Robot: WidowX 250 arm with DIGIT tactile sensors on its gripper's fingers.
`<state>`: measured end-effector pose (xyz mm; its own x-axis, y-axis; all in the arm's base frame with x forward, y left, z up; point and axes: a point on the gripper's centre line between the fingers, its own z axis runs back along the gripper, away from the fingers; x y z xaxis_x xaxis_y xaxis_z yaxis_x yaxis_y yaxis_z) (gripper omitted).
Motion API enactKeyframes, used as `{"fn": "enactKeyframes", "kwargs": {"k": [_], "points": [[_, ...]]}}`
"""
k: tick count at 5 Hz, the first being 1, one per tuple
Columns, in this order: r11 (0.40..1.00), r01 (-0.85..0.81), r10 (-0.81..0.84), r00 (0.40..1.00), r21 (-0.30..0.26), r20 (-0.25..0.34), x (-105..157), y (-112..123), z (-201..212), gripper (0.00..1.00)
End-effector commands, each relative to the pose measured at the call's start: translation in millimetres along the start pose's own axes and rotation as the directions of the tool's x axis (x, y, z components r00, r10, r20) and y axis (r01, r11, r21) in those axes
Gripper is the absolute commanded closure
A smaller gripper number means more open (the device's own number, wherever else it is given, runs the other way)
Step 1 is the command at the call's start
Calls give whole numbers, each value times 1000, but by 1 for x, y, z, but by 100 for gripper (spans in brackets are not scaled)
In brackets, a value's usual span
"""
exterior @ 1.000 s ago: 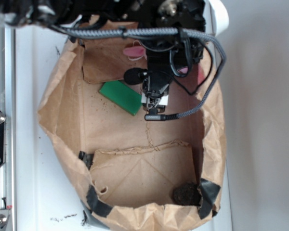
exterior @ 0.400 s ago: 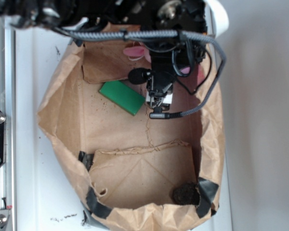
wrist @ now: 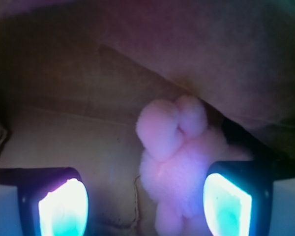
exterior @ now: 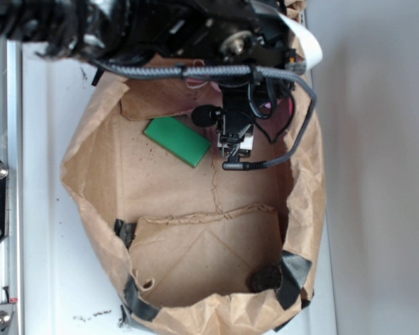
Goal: Grab the pink bunny.
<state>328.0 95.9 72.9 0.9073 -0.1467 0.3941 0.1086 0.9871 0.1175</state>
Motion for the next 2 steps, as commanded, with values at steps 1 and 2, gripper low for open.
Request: {"fn": "enactKeyframes", "kwargs": {"k": [1,2], "points": [[993,-33,21,994,113,109,13,9,-5,0],[989,-67,53,993,129,109,19,11,-9,0]]}}
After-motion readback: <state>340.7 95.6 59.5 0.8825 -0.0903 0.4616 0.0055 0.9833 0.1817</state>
